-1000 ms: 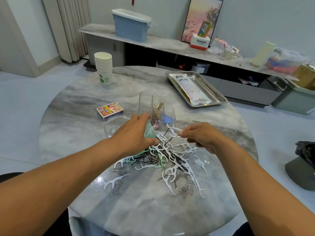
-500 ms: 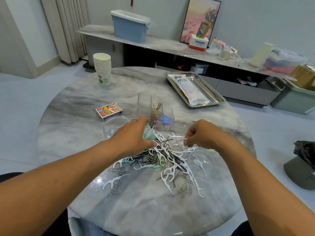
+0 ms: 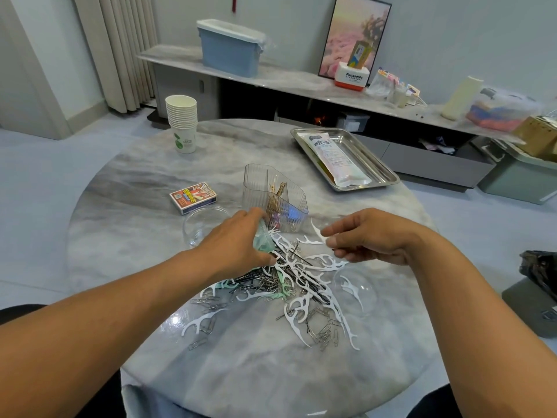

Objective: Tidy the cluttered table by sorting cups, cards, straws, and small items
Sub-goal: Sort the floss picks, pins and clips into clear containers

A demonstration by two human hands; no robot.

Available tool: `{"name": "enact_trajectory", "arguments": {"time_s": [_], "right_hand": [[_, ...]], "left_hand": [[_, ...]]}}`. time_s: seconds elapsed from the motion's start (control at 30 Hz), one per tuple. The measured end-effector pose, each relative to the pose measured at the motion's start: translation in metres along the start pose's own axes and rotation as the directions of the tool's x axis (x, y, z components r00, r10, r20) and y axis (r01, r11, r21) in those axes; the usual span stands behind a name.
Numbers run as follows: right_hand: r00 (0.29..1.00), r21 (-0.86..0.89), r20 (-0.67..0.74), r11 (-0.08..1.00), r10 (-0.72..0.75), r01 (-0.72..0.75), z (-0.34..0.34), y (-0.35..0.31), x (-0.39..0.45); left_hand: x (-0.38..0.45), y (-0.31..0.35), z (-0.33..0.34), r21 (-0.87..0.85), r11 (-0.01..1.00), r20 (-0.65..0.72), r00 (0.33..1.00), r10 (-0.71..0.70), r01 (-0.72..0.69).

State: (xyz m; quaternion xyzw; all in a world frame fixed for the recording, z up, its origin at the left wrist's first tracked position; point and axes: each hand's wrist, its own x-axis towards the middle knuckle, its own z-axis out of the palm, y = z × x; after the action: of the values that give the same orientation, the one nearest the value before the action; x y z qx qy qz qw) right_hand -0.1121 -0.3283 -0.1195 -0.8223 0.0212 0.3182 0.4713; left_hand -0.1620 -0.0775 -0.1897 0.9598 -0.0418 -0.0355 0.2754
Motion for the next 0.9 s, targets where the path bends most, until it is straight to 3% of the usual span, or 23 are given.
{"name": "enact_trajectory", "arguments": {"time_s": [0.13, 0.27, 0.47, 0.57, 0.7, 0.9], "right_hand": [[0.995, 0.27, 0.057, 0.961, -0.081, 0.063, 0.018, -0.002, 0.004], [0.987, 0.418, -0.037, 0.895, -0.154, 0.155, 0.038, -0.003, 0.016], [0.987, 0.544, -0.154, 0.83, -0.045, 0.123, 0.069, 0.004, 0.03], [0.987, 0.461, -0.142, 0.878, -0.072, 0.13, 0.083, 0.003, 0.027], [0.975, 0.187, -0.184, 0.969, -0.129, 0.163, 0.092, -0.005, 0.018], [0.905, -0.064, -0.358, 0.973, -0.229, 0.221, 0.06, -0.009, 0.015]], "left_hand": [[-0.001, 0.004, -0.001, -0.067, 0.997, -0.007, 0.999, 0.037, -0.037], [-0.002, 0.008, -0.002, -0.093, 0.994, -0.017, 0.998, 0.055, -0.057], [-0.002, 0.008, -0.003, -0.052, 0.996, -0.076, 0.995, 0.067, -0.071], [-0.001, 0.008, -0.002, -0.029, 0.997, -0.102, 0.992, 0.075, -0.078], [0.0, 0.008, 0.0, -0.005, 0.994, -0.125, 0.986, 0.107, -0.109], [0.001, 0.009, -0.004, 0.037, 0.995, -0.167, 0.981, 0.103, -0.098]]}}
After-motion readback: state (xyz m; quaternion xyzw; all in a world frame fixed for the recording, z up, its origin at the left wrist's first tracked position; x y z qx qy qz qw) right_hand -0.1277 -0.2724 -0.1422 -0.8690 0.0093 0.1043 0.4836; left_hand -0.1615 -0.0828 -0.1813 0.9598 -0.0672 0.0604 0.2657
